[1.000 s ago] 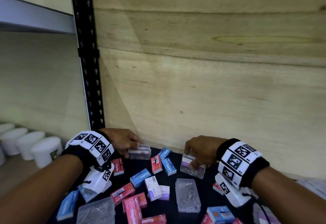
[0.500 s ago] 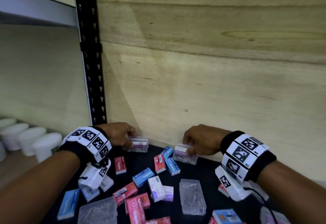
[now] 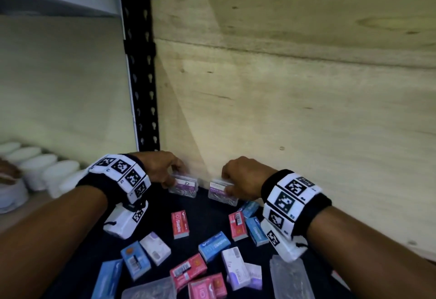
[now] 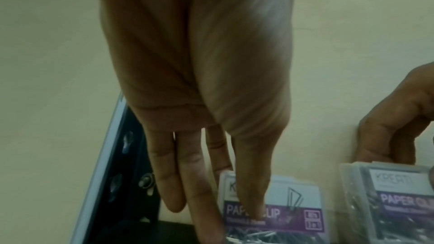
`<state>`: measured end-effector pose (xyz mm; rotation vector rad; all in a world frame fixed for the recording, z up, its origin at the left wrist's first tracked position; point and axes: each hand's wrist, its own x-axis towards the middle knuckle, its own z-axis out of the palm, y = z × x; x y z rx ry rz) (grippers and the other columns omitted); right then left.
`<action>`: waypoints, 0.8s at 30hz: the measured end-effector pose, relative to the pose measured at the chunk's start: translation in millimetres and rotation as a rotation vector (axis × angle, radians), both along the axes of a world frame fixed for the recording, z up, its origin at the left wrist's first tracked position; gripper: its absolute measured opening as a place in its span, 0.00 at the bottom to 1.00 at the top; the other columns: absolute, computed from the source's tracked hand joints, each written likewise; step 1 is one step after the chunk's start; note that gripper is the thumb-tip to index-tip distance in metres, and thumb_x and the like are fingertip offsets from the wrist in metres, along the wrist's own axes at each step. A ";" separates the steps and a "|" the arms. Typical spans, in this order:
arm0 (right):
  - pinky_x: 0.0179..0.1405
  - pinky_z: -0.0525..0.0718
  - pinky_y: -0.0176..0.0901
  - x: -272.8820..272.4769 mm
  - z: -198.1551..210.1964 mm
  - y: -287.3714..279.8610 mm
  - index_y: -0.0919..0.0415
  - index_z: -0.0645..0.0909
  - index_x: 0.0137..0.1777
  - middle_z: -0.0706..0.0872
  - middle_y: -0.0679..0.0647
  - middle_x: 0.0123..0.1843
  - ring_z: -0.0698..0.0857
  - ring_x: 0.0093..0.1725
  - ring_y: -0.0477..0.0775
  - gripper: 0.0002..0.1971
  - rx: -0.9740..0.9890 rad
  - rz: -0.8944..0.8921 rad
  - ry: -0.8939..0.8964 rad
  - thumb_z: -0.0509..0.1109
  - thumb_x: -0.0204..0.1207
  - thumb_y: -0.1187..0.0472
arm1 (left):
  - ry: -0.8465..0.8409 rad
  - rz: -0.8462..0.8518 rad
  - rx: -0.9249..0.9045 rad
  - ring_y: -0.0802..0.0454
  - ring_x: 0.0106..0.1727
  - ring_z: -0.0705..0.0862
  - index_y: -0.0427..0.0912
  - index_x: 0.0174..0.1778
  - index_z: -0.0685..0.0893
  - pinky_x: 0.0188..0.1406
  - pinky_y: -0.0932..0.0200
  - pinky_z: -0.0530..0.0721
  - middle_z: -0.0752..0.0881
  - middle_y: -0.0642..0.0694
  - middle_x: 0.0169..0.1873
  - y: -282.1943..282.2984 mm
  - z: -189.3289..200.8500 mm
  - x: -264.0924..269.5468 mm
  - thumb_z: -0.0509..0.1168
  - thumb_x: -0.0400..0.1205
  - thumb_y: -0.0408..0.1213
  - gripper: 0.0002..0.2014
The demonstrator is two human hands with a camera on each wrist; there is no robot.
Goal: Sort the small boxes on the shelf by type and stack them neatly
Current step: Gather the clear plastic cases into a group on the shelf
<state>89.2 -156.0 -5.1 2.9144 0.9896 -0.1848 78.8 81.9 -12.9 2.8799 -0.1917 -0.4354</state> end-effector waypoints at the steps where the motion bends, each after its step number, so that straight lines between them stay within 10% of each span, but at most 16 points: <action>1: 0.48 0.84 0.49 0.9 -1.0 3.1 0.61 0.79 0.64 0.83 0.58 0.58 0.83 0.51 0.59 0.17 -0.001 0.001 0.002 0.72 0.80 0.53 | -0.005 -0.002 -0.006 0.59 0.41 0.88 0.51 0.67 0.82 0.41 0.70 0.80 0.85 0.63 0.37 1.1 0.2 1.2 0.70 0.82 0.36 0.17; 15: 0.39 0.78 0.44 3.6 -5.9 18.5 0.64 0.81 0.61 0.85 0.60 0.54 0.82 0.45 0.59 0.13 -0.015 0.002 -0.019 0.73 0.80 0.59 | -0.067 0.008 0.014 0.67 0.38 0.83 0.54 0.68 0.82 0.38 0.75 0.75 0.83 0.64 0.46 3.1 -6.3 6.5 0.69 0.82 0.34 0.19; 24: 0.41 0.82 0.45 -0.3 -5.9 16.7 0.64 0.82 0.60 0.85 0.58 0.51 0.85 0.46 0.58 0.15 -0.018 -0.018 -0.023 0.73 0.79 0.56 | -0.113 0.027 0.111 0.58 0.58 0.76 0.51 0.77 0.73 0.57 0.68 0.72 0.76 0.51 0.70 4.1 10.6 -13.7 0.74 0.79 0.40 0.30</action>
